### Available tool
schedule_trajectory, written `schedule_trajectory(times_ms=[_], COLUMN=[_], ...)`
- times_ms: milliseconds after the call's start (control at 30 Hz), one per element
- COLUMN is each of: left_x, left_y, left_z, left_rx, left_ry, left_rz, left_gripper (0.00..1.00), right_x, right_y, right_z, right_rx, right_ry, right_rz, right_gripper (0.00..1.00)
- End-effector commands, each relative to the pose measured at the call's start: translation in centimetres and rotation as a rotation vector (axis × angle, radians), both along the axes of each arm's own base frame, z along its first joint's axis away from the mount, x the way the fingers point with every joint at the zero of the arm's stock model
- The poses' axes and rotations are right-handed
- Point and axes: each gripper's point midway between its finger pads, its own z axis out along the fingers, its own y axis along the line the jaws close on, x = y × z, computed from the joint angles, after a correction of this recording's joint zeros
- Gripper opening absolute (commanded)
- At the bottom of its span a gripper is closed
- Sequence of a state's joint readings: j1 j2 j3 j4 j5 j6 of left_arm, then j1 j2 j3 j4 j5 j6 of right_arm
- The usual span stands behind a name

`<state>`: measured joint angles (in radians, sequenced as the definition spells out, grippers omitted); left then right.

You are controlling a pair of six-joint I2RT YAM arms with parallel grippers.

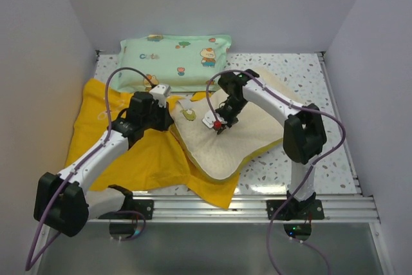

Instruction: Put the pillow into the pillowcase

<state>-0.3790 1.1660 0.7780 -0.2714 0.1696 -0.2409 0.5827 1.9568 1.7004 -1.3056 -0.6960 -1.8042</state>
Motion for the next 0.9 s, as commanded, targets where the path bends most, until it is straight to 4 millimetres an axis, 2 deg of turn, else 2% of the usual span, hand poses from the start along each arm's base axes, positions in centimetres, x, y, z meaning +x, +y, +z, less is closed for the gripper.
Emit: schedule_trajectory(times_ms=[0,33,100,133,167,200,233,267,300,333,433,467,500,533,567,600,633,667,700,733,833,867], left_x=[1.6,1.5,1.0,0.9,0.6,0.2,0.0,-0.2,-0.5,-0.8,-1.5,-1.7,-1.9,-2.2,-2.4,-2.8,-2.9,-3.0,-3.1,-3.2,-3.9,-4.2], left_y=[-0.6,-0.9,-1.3,-1.3,-1.3,-1.3,-1.3,-1.3,-1.3,-1.2,-1.3,-1.5,-1.6,-2.0,-2.4,-2.7,-2.9,-2.9,-3.0,-3.1,-3.5,-3.8], left_z=[3.5,3.8,3.9,3.8,3.8,3.2,3.3,3.1,2.9,2.5,2.2,2.1,2.1,2.2,2.2,1.9,1.6,1.3,1.1,0.7,0.8,1.2], left_rx=[-0.032,-0.043,-0.056,-0.059,-0.059,-0.052,-0.05,-0.048,-0.044,-0.035,-0.027,-0.028,-0.028,-0.044,-0.058,-0.073,-0.077,-0.078,-0.082,-0.079,-0.09,-0.104], left_ry=[-0.105,-0.11,-0.115,-0.116,-0.121,-0.114,-0.118,-0.118,-0.116,-0.1,-0.092,-0.088,-0.085,-0.081,-0.078,-0.063,-0.048,-0.033,-0.024,-0.006,-0.008,-0.011], left_rz=[-0.018,-0.04,-0.066,-0.072,-0.08,-0.1,-0.107,-0.112,-0.127,-0.133,-0.168,-0.185,-0.195,-0.222,-0.243,-0.265,-0.271,-0.273,-0.278,-0.286,-0.341,-0.368], left_gripper=[0.0,0.0,0.0,0.0,0.0,0.0,0.0,0.0,0.0,0.0,0.0,0.0,0.0,0.0,0.0,0.0,0.0,0.0,0.0,0.0,0.0,0.0], right_x=[-7.4,-7.5,-6.0,-4.4,-3.5,-2.3,-0.5,0.7,1.9,3.4,5.4,7.2,7.9,7.6,9.6,9.6,8.7,9.6,9.7,9.4,10.6,11.1], right_y=[-3.5,-3.4,-2.2,-1.2,-0.5,0.1,1.6,2.4,2.9,3.8,5.9,7.0,7.4,7.3,8.2,8.5,8.2,8.8,8.9,8.6,8.3,8.4], right_z=[1.9,1.7,1.1,2.0,0.9,1.1,2.6,2.1,2.6,4.6,6.3,6.7,7.6,6.0,5.9,6.1,3.2,2.6,1.4,-0.6,-3.7,-4.1], right_rx=[-0.114,-0.122,-0.117,-0.101,-0.116,-0.097,-0.051,-0.039,-0.017,0.025,0.09,0.15,0.18,0.14,0.199,0.213,0.156,0.182,0.152,0.12,0.053,0.05], right_ry=[0.177,0.188,0.188,0.17,0.202,0.203,0.192,0.216,0.228,0.213,0.264,0.22,0.204,0.267,0.201,0.19,0.237,0.196,0.197,0.209,0.194,0.19], right_rz=[0.092,0.082,0.04,-0.012,-0.031,-0.063,-0.12,-0.156,-0.198,-0.249,-0.391,-0.427,-0.47,-0.557,-0.597,-0.623,-0.673,-0.695,-0.76,-0.785,-0.905,-0.939], right_gripper=[0.0,0.0,0.0,0.0,0.0,0.0,0.0,0.0,0.0,0.0,0.0,0.0,0.0,0.0,0.0,0.0,0.0,0.0,0.0,0.0,0.0,0.0])
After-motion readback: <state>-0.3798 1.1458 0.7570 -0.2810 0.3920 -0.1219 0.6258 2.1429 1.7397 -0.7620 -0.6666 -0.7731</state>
